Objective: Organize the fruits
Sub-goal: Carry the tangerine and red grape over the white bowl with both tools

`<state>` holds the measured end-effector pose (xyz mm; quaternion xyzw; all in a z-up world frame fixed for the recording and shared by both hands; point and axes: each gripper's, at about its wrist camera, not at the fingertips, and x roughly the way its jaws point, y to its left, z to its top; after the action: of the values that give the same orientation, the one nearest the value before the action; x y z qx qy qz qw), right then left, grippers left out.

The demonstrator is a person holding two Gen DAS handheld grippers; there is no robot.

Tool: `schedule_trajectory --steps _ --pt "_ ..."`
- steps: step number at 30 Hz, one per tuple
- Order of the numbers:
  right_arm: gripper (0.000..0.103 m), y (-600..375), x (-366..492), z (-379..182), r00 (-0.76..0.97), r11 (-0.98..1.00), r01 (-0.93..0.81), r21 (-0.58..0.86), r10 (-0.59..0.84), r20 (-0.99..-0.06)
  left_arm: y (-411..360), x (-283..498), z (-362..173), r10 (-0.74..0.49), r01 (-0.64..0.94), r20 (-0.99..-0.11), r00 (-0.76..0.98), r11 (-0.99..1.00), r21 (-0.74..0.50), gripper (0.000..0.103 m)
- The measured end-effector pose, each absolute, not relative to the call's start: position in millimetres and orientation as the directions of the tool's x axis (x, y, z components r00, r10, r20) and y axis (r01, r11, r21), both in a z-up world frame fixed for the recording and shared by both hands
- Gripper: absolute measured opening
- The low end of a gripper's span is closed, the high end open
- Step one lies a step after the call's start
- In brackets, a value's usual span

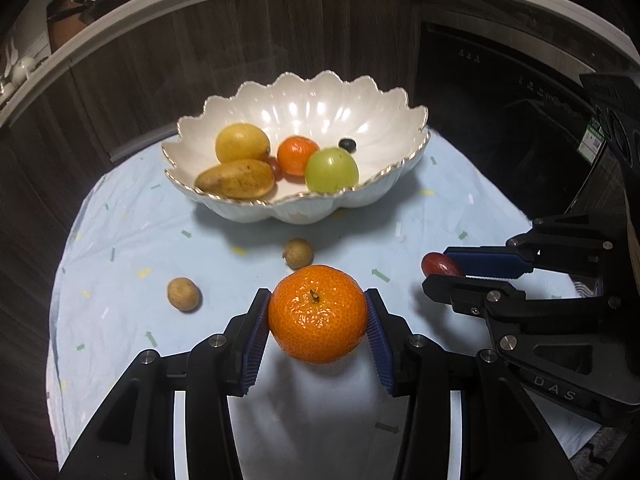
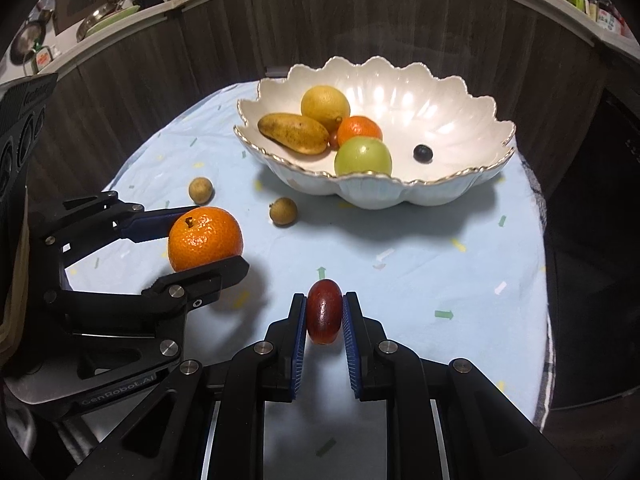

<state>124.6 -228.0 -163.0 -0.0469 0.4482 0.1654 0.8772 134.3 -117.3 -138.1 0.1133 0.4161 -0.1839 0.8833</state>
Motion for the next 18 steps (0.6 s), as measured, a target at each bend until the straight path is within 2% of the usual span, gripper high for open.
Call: schedule_trajectory --steps 18 --pt "0.019 -221.6 124.9 -114.7 0.612 0.954 -0.296 0.054 0.233 -0.756 -98.9 143.4 -94.9 -0.215 0.350 -0.737 0.641 0.936 0.031 0.046"
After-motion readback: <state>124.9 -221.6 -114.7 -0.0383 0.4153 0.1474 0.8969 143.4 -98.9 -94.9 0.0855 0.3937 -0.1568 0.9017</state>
